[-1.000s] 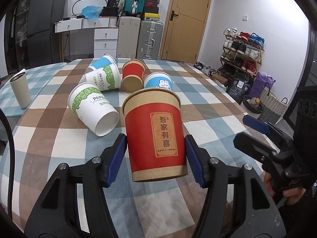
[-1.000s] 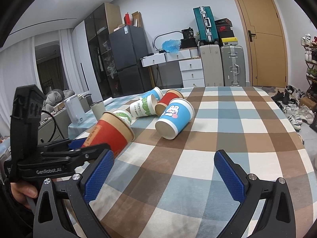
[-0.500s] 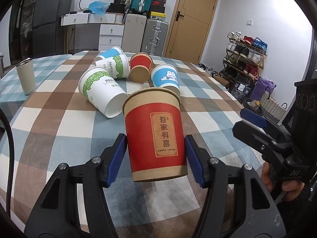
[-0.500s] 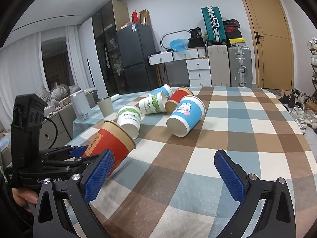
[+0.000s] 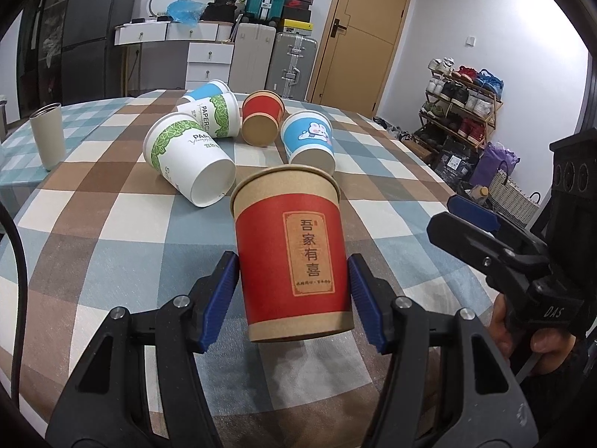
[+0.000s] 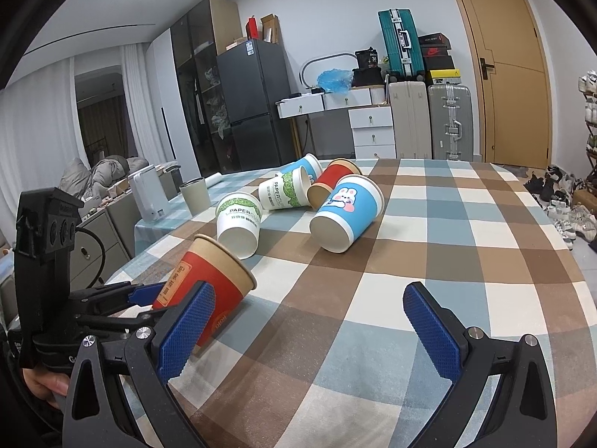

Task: Flip cup upright
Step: 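Lift the red cup with the left tool and turn it upright, then carry the red cup toward the right tool while the right tool closes around it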

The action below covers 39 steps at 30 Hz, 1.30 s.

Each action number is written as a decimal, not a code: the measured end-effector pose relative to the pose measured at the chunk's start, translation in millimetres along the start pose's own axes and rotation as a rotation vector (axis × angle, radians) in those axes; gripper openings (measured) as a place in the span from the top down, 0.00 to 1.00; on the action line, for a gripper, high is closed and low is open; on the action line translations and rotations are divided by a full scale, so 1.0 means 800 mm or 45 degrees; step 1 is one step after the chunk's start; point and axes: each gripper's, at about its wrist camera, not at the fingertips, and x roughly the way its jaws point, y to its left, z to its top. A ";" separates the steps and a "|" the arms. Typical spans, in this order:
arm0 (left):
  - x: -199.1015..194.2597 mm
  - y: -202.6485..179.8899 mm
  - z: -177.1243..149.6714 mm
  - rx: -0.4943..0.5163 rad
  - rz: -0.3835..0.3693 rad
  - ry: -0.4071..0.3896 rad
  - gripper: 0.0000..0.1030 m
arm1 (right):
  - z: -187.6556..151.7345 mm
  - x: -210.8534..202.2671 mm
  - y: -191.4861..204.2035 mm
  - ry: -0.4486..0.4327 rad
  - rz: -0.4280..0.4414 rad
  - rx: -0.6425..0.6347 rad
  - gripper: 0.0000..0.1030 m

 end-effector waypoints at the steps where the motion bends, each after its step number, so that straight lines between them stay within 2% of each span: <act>1: 0.001 -0.002 -0.001 0.001 -0.001 0.002 0.44 | 0.000 0.000 0.000 -0.001 -0.001 0.000 0.00; 23: 0.011 0.003 -0.012 -0.010 -0.014 0.053 0.42 | 0.000 0.000 0.000 -0.002 0.002 0.003 0.00; 25: 0.010 0.005 -0.011 -0.016 -0.022 0.053 0.36 | -0.001 -0.002 -0.001 0.000 0.008 0.010 0.00; 27: 0.005 0.007 -0.009 -0.008 -0.018 0.032 0.24 | -0.002 -0.002 -0.003 0.002 0.007 0.017 0.00; 34: -0.017 0.022 0.001 0.019 -0.023 -0.042 0.14 | 0.000 -0.001 -0.002 0.033 -0.002 0.019 0.00; 37: -0.028 0.031 0.006 0.017 -0.021 -0.080 0.01 | 0.002 -0.001 0.000 0.045 -0.008 0.014 0.00; 39: -0.037 0.037 0.009 0.016 -0.019 -0.122 0.00 | 0.004 0.000 0.003 0.056 -0.005 0.009 0.00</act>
